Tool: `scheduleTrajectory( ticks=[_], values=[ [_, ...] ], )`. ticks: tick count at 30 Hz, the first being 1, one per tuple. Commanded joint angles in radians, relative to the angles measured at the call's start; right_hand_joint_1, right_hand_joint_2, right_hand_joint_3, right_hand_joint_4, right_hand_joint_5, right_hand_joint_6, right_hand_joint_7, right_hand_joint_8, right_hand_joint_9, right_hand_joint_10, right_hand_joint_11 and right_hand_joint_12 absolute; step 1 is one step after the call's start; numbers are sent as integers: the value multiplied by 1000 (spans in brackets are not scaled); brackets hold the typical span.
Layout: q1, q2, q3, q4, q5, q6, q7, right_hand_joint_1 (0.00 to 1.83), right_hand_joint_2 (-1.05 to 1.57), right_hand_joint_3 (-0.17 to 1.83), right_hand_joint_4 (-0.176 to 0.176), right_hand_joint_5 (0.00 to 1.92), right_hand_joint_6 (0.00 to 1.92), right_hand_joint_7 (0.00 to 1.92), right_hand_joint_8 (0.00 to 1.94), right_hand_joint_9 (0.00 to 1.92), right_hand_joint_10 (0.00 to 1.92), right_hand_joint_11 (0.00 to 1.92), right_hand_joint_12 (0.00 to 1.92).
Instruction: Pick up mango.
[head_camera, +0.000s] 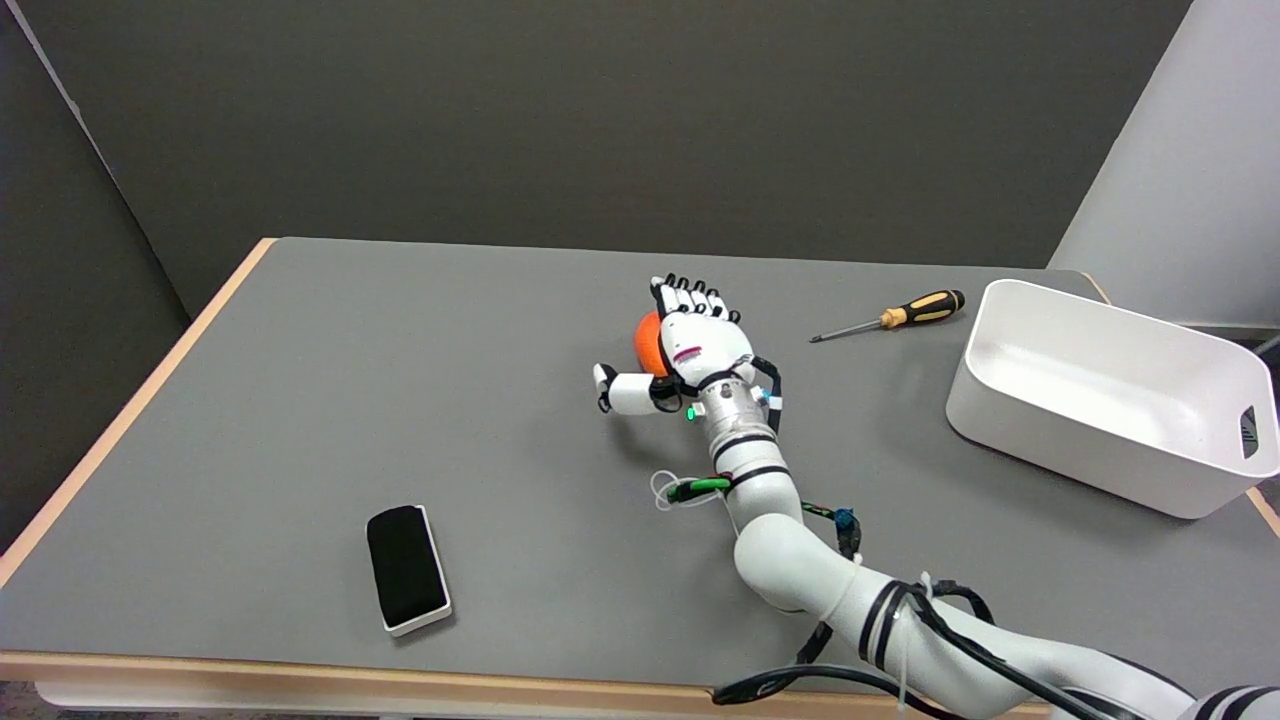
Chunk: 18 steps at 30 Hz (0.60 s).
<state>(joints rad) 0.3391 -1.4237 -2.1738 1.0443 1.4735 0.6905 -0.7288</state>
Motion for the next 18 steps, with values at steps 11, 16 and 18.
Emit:
scheduleTrajectory(
  ticks=[11,16,18],
  values=[
    [127,-33,-15,-229,97,12,-19,633,595,938,-176,24,256,7,231,-1,441,31,970],
    [127,-33,-15,-226,96,12,-19,496,596,866,-176,26,298,4,278,-1,440,-1,1098],
    [127,-33,-15,-225,91,12,-19,499,596,867,-176,27,301,6,283,-1,442,-1,1098]
  ],
)
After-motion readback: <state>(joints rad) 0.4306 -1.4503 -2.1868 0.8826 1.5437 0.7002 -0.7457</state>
